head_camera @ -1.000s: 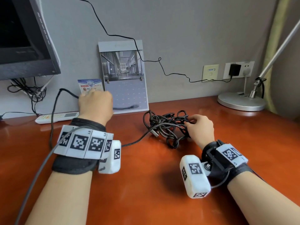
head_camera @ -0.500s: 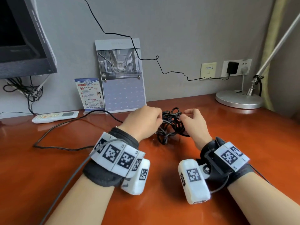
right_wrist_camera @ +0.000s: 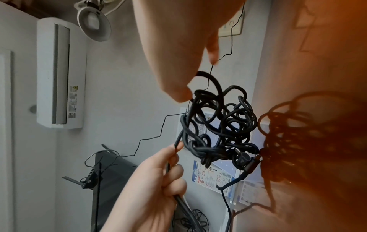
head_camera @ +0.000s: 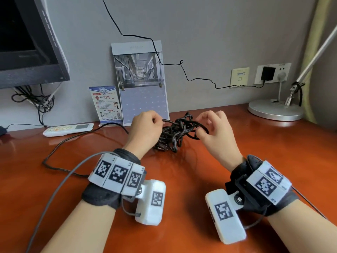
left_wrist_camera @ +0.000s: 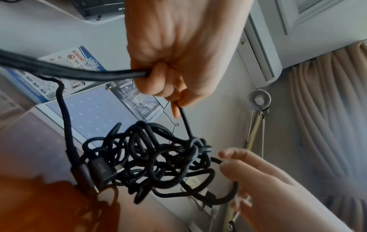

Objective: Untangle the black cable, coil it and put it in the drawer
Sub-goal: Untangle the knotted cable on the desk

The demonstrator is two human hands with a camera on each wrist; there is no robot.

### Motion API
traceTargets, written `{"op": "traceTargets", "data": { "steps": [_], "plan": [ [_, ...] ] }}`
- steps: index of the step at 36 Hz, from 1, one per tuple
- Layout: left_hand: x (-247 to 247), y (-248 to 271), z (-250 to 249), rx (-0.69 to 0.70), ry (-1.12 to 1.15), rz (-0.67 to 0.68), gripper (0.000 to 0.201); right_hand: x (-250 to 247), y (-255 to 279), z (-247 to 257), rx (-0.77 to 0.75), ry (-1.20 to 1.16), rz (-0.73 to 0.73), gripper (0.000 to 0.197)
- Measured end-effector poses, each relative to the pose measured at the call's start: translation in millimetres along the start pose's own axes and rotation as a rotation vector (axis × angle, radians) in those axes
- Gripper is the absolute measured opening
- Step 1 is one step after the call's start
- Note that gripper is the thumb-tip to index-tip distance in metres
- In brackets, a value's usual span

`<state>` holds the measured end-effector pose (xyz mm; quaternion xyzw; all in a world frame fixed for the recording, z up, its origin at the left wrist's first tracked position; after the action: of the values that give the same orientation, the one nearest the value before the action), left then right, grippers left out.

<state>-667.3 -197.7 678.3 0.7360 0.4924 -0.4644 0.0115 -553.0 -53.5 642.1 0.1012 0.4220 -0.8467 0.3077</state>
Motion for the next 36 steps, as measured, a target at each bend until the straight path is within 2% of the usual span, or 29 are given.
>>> {"op": "traceTargets", "data": {
  "steps": [4,5,9,11,21,24,27,31,36],
  "plan": [
    [7.2,4.5,-1.6,-0.037,0.071,0.038,0.026,-12.6,2.7,19.0,-0.123,0.107,-0.120,0.009],
    [9.5,5.6,-2.3,-0.046,0.093,0.050,0.026,-12.8,2.4,21.2,-0.103,0.123,-0.100,0.005],
    [20.5,9.8,-7.9,-0.063,0.191,0.134,0.023,-3.6,3.7,11.5,0.133,0.184,0.066,0.018],
    [26.2,12.5,-11.8,-0.069,0.235,0.178,0.023,-0.8,4.2,3.9,0.214,0.162,0.116,0.017],
    [39.2,17.3,-10.8,-0.157,0.347,0.330,0.023,10.2,9.1,-9.6,0.384,0.037,0.361,0.018],
    [38.8,19.2,-14.0,-0.142,0.330,0.364,0.023,12.4,10.4,-9.9,0.373,0.030,0.395,0.017],
    [37.3,18.8,-18.0,-0.039,0.195,0.370,0.031,15.8,10.9,-7.2,0.320,0.035,0.413,0.012],
    [39.6,18.9,-20.0,0.061,0.038,0.454,0.044,19.2,11.5,0.7,0.230,0.083,0.409,0.007],
    [37.0,19.2,-17.0,0.069,-0.027,0.520,0.039,20.5,13.3,4.2,0.212,0.073,0.410,0.007]
  ]
}}
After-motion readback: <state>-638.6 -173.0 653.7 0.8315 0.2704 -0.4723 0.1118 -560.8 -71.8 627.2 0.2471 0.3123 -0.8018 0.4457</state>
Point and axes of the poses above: each hand's wrist, its own y-axis away from the middle knuckle, its own x-axis out of the palm, z = x × y, the point moved 5 cm from there along -y, towards the middle knuckle, and after that the axes turned 4 degrees about z, right-handed, at the moved point
